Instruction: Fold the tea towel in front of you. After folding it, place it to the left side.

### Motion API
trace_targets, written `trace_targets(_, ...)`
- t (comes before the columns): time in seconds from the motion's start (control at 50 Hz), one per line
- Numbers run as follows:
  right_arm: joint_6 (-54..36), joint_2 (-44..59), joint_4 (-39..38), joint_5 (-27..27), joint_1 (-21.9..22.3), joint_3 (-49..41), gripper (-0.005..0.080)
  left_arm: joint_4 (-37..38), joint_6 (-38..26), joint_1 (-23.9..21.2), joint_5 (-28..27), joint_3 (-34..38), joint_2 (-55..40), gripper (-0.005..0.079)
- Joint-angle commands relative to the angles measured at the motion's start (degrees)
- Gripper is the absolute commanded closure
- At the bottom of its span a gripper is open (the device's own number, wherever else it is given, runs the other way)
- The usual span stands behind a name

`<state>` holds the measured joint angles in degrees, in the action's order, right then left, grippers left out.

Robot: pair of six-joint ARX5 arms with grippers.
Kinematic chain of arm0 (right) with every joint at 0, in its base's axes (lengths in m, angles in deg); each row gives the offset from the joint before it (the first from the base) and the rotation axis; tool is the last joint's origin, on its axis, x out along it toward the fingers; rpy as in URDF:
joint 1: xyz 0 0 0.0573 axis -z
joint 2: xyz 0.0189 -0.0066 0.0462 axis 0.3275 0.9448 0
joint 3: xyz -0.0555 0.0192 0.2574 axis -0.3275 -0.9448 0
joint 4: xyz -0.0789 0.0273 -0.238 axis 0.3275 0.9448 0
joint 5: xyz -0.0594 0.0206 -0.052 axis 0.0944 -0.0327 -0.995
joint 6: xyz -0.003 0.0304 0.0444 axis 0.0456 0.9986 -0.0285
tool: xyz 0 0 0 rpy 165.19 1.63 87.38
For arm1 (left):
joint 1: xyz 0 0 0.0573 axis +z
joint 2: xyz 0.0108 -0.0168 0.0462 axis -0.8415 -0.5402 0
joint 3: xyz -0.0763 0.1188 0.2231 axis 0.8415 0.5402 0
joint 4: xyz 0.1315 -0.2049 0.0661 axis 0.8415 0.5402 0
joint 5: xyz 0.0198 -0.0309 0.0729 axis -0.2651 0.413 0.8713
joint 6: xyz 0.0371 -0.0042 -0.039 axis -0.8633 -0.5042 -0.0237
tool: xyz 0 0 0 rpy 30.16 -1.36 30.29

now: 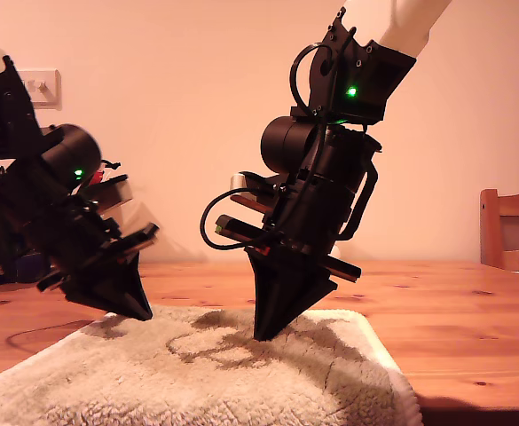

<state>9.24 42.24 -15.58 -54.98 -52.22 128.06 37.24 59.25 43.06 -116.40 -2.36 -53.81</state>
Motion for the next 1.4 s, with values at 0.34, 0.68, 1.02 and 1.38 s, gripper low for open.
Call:
trace_targets(0.34,0.22,5.14,-5.66,-1.64,0.46,-1.44,0.0763,6.84,0.26,0.28,-5.31,0.22,9.90,0.0766)
trace_targets(0.68,4.70,6.80,-15.80,-5.55,2.16,-1.36,0.0764,13.07,-1.14,0.20,-4.22,0.22,14.75,0.0766)
trace_targets(1.02,9.16,6.80,-19.50,-3.17,2.73,-0.74,0.0764,15.85,-4.76,-1.75,-2.80,0.26,14.62,0.0766)
trace_targets(1.38,7.04,6.67,-20.85,1.01,-1.29,-0.55,0.0764,19.76,-9.44,-4.44,0.42,0.96,14.62,0.0766)
